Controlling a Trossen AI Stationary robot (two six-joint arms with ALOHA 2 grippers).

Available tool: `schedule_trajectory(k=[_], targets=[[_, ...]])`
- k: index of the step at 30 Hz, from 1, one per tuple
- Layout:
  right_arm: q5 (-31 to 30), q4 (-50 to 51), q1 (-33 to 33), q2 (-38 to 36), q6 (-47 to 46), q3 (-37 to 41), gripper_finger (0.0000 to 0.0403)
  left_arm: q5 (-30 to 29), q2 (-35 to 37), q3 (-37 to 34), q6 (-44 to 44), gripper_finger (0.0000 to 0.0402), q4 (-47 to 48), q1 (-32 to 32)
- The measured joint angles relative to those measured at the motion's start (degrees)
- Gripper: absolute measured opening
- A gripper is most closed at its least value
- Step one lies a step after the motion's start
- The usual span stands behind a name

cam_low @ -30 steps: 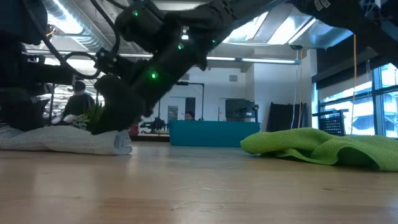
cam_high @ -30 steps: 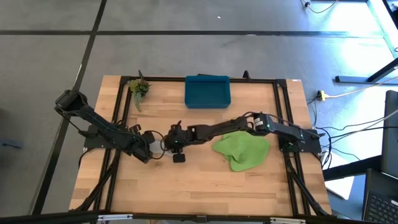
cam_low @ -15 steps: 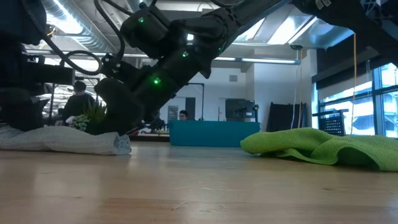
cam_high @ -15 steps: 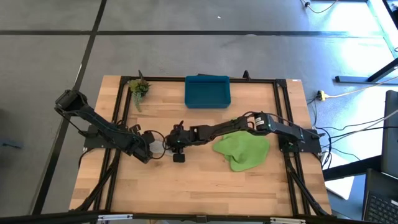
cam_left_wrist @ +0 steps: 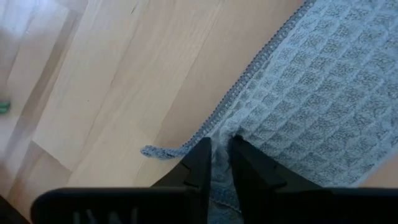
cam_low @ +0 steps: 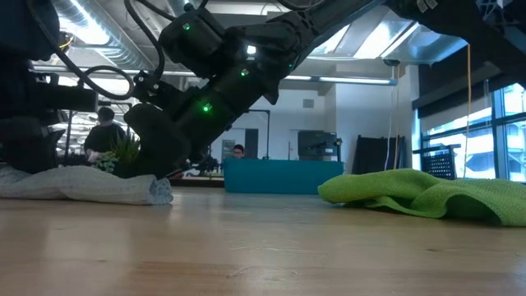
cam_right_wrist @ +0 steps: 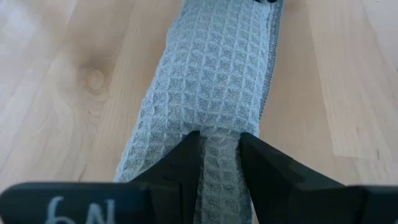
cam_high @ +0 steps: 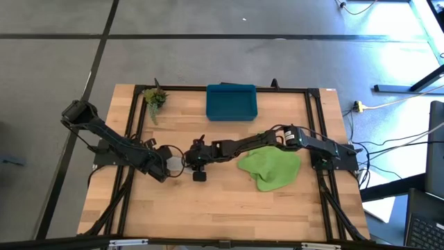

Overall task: Roll microfiber towels into tight, uniform cylinder then place into a basket
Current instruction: Roll the gray microfiber cloth

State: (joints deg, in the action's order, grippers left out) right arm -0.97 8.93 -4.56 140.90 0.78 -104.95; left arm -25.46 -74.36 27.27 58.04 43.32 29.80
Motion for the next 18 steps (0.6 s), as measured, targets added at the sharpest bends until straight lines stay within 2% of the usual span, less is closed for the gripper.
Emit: schedule_trajectory(k=[11, 18], targets=[[-0.07, 3.13, -0.98, -5.2, 1.46, 0.32, 0.012, -2.36, -0.09, -0.07, -0.08, 0.0054, 0.17, 0.03], [-4.4, 6.64, -3.04, -8.53, 1.5, 0.28, 0.012, -2.61, -0.05, -0.04, -0.09, 0.0051, 0.35, 0.03]])
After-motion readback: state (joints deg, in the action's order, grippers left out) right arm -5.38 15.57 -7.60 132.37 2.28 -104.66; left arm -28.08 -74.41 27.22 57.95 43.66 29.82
